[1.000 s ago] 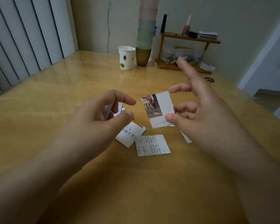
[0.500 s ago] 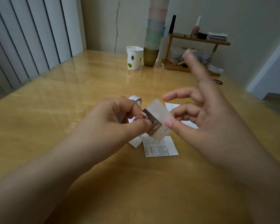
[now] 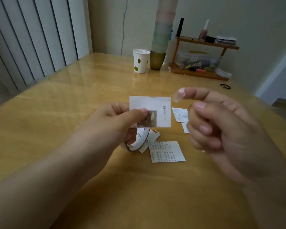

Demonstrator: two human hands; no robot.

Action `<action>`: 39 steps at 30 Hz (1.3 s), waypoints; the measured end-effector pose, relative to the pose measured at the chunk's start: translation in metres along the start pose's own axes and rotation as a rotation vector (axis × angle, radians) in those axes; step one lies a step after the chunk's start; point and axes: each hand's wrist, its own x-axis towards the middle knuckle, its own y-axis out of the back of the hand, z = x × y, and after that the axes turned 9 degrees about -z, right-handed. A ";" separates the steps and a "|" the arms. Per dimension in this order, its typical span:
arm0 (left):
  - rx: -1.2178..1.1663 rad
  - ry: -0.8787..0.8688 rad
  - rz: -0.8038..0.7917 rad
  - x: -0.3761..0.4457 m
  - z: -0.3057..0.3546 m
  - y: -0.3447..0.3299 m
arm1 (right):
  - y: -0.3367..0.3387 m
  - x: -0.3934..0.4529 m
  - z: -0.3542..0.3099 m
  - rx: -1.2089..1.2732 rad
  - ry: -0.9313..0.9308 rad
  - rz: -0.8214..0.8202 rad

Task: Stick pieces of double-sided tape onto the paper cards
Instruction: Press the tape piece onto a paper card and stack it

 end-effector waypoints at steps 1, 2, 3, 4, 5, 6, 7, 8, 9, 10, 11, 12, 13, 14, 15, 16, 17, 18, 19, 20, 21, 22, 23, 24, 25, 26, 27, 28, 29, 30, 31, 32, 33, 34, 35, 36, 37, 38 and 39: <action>-0.034 0.006 0.002 0.000 0.000 -0.001 | -0.002 0.000 0.000 0.078 -0.056 -0.058; -0.068 0.010 -0.002 0.001 0.000 -0.001 | -0.004 -0.001 0.002 0.104 -0.097 -0.100; -0.104 0.015 -0.009 0.000 0.001 -0.002 | -0.006 -0.001 0.004 0.098 -0.126 -0.124; -0.140 0.018 -0.020 0.000 0.001 -0.002 | -0.007 0.000 0.006 0.085 -0.151 -0.136; -0.170 0.016 -0.034 0.000 0.002 -0.003 | -0.009 0.000 0.008 0.074 -0.169 -0.145; -0.192 0.014 -0.048 0.000 0.003 -0.003 | -0.010 0.001 0.009 0.068 -0.181 -0.153; -0.207 0.015 -0.055 -0.001 0.003 -0.003 | -0.010 0.001 0.010 0.068 -0.192 -0.162; -0.215 0.016 -0.062 -0.001 0.003 -0.004 | -0.011 0.001 0.010 0.074 -0.204 -0.170; -0.215 0.017 -0.070 -0.001 0.003 -0.003 | -0.011 0.001 0.010 0.079 -0.213 -0.177; -0.207 0.019 -0.079 -0.001 0.003 -0.003 | -0.012 0.001 0.010 0.078 -0.218 -0.184; -0.196 0.020 -0.087 0.000 0.001 -0.002 | -0.013 0.001 0.011 0.070 -0.220 -0.191; -0.193 0.020 -0.093 0.000 0.000 -0.001 | -0.013 0.001 0.010 0.059 -0.221 -0.196; -0.197 0.020 -0.096 0.001 0.000 0.000 | -0.014 0.000 0.010 0.051 -0.223 -0.198; -0.203 0.022 -0.096 0.001 0.000 0.000 | -0.014 0.000 0.010 0.049 -0.223 -0.199; -0.204 0.026 -0.094 0.002 0.000 0.000 | -0.013 0.000 0.010 0.051 -0.222 -0.201; -0.203 0.030 -0.090 0.002 0.000 0.000 | -0.013 0.000 0.010 0.053 -0.220 -0.201; -0.205 0.033 -0.091 0.001 0.001 -0.001 | -0.013 0.001 0.010 0.055 -0.218 -0.200; -0.210 0.036 -0.096 0.001 0.001 -0.001 | -0.013 0.001 0.010 0.053 -0.215 -0.199; -0.217 0.041 -0.103 0.001 0.002 -0.001 | -0.013 0.001 0.010 0.046 -0.212 -0.196; -0.221 0.045 -0.109 0.002 0.001 -0.001 | -0.013 0.001 0.011 0.036 -0.208 -0.193; -0.218 0.046 -0.114 0.002 0.001 -0.001 | -0.013 0.001 0.011 0.020 -0.202 -0.190; -0.208 0.044 -0.116 0.002 0.001 -0.001 | -0.013 0.001 0.011 0.001 -0.195 -0.187; -0.195 0.039 -0.120 0.001 0.001 0.000 | -0.013 0.001 0.012 -0.023 -0.188 -0.183; -0.177 0.034 -0.128 0.001 0.001 0.000 | -0.012 0.001 0.012 -0.051 -0.181 -0.178; -0.159 0.030 -0.141 0.000 0.001 0.000 | -0.012 0.002 0.012 -0.087 -0.173 -0.173; -0.138 0.025 -0.158 0.000 0.001 0.000 | -0.012 0.002 0.013 -0.130 -0.165 -0.169; -0.115 0.018 -0.176 -0.001 0.000 0.000 | -0.012 0.002 0.014 -0.177 -0.156 -0.166; -0.089 0.009 -0.190 -0.001 -0.001 0.001 | -0.012 0.002 0.014 -0.220 -0.145 -0.163; -0.062 0.000 -0.199 -0.002 -0.001 0.002 | -0.012 0.002 0.015 -0.256 -0.133 -0.158; -0.037 -0.006 -0.203 -0.002 -0.002 0.002 | -0.012 0.002 0.016 -0.286 -0.121 -0.154; -0.015 -0.011 -0.203 -0.002 -0.003 0.002 | -0.012 0.002 0.016 -0.310 -0.109 -0.148; 0.001 -0.018 -0.201 -0.002 -0.003 0.002 | -0.012 0.002 0.016 -0.330 -0.098 -0.144; 0.011 -0.024 -0.203 -0.002 -0.003 0.002 | -0.012 0.001 0.016 -0.351 -0.087 -0.139; 0.015 -0.030 -0.205 -0.001 -0.003 0.002 | -0.012 0.001 0.016 -0.377 -0.073 -0.133; 0.019 -0.037 -0.210 -0.001 -0.003 0.002 | -0.012 0.000 0.016 -0.408 -0.055 -0.123; 0.025 -0.044 -0.217 -0.001 -0.003 0.003 | -0.012 0.000 0.016 -0.446 -0.035 -0.112; 0.030 -0.049 -0.226 -0.002 -0.003 0.003 | -0.011 -0.001 0.017 -0.491 -0.015 -0.099; 0.035 -0.052 -0.232 -0.001 -0.004 0.004 | -0.010 -0.001 0.017 -0.539 0.005 -0.091; 0.038 -0.051 -0.233 -0.001 -0.004 0.004 | -0.010 -0.002 0.017 -0.586 0.022 -0.089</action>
